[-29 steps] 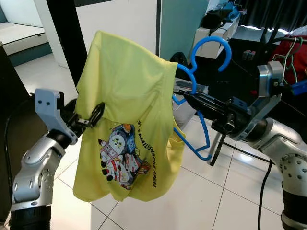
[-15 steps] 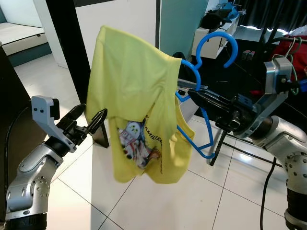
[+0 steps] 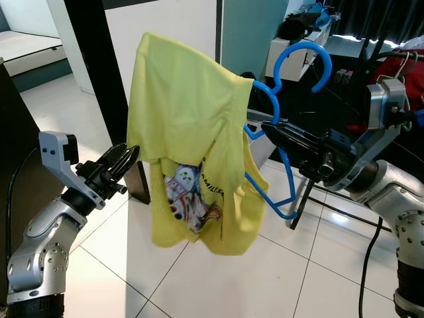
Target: Hang hanger
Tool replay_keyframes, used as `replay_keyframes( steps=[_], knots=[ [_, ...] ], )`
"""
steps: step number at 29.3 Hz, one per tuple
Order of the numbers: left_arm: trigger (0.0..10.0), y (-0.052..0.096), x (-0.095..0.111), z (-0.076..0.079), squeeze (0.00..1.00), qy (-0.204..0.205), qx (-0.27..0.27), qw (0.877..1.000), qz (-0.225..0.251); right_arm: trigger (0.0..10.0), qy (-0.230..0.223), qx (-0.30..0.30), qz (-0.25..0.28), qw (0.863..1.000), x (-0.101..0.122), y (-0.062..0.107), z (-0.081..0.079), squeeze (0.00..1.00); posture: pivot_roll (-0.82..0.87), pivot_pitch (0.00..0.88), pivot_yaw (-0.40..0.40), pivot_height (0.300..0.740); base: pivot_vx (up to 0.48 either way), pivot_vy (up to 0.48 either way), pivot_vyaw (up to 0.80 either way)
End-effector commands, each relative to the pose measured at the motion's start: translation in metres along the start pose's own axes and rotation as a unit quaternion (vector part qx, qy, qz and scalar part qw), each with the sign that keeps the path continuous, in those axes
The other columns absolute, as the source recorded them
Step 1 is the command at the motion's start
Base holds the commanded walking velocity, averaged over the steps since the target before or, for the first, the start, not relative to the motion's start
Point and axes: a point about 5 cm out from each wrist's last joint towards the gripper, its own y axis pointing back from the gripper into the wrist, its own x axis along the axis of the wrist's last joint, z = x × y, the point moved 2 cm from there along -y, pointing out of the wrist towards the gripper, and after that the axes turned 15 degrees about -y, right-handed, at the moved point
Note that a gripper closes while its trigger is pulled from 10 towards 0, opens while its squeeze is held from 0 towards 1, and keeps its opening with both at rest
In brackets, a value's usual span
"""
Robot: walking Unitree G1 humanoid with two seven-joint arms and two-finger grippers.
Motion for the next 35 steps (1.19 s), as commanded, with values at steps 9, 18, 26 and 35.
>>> replay_keyframes(
  steps=[9, 18, 26, 35],
  knots=[
    [10.0, 0.006, 0.002, -0.032, 1.00, -0.014, 0.071, 0.997, -0.010, 10.0, 0.007, 0.018, 0.006, 1.000, 0.004, -0.003, -0.008, 0.00, -0.08, 0.000, 0.031, 0.740, 0.000, 0.000, 0.00],
    [10.0, 0.006, 0.007, -0.019, 0.95, 0.022, 0.025, 0.999, 0.009, 10.0, 0.006, 0.019, 0.003, 1.000, 0.003, -0.004, -0.008, 0.00, -0.08, 0.000, 0.027, 0.740, 0.000, 0.000, 0.00],
    [10.0, 0.007, 0.011, 0.015, 0.00, 0.077, -0.086, 0.993, 0.025, 10.0, 0.007, 0.020, 0.003, 1.000, 0.004, -0.005, -0.008, 0.00, -0.08, 0.000, 0.026, 0.740, 0.000, 0.000, 0.00],
    [10.0, 0.003, 0.004, 0.007, 0.00, 0.055, -0.048, 0.997, 0.013, 10.0, 0.008, 0.023, 0.004, 1.000, 0.005, -0.005, -0.010, 0.00, -0.08, 0.000, 0.028, 0.740, 0.000, 0.000, 0.00]
  ],
)
